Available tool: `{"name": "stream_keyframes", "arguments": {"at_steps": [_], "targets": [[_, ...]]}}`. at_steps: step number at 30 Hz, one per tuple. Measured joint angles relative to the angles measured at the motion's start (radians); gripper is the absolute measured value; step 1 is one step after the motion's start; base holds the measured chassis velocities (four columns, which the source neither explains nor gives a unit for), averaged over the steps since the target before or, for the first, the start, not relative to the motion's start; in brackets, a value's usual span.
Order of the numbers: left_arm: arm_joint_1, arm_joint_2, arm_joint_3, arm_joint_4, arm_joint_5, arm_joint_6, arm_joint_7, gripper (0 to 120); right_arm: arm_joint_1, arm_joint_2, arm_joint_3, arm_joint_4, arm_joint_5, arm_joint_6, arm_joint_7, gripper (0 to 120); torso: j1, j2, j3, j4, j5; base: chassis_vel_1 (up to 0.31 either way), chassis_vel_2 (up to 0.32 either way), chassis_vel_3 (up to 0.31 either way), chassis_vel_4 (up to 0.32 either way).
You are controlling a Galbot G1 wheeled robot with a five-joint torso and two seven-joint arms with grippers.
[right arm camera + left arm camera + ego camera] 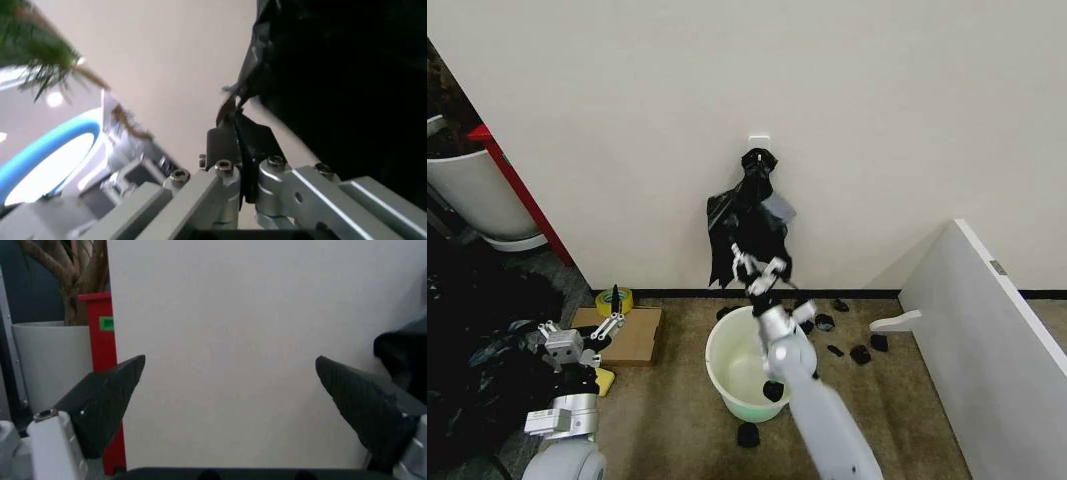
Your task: Place the garbage bag over the trash bin.
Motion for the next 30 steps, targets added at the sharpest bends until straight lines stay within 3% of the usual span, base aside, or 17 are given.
{"name": "stream_keyframes", "arguments": {"at_steps": [4, 14, 21, 26, 30], "targets": [[0.0, 0.002, -0.003, 0.0, -0.001, 0.0, -0.005, 100, -0.025, 0.0, -0.011, 0.009, -0.02, 0.008, -0.018, 0, 0.0, 0.0, 0.0, -0.0001, 0.0, 0.0, 0.0, 0.0, 0.0], [-0.013, 0.007, -0.005, 0.002, -0.018, -0.001, -0.02, 100, -0.282, -0.001, -0.096, 0.146, -0.198, 0.047, -0.128, 0, 0.0, 0.0, 0.0, -0.0001, 0.0, 0.0, 0.0, 0.0, 0.0], [-0.006, 0.011, -0.007, -0.009, -0.022, -0.01, -0.028, 100, -0.419, -0.074, -0.084, 0.175, -0.365, 0.084, -0.273, 0, 0.0, 0.0, 0.0, 0.0, 0.0001, 0.0, 0.0, 0.0, 0.0], [-0.005, 0.012, -0.006, -0.013, -0.023, -0.013, -0.033, 100, -0.488, -0.113, -0.041, 0.176, -0.469, 0.115, -0.385, 22, 0.0, 0.0, 0.0, -0.0001, 0.0001, 0.0, 0.0, 0.0, 0.0], [-0.007, 0.011, 0.0, -0.013, -0.022, -0.013, -0.034, 100, -0.49, -0.106, -0.043, 0.18, -0.438, 0.121, -0.34, 33, 0.0, 0.0, 0.0, -0.0001, 0.0001, 0.0, 0.0, 0.0, 0.0]]}}
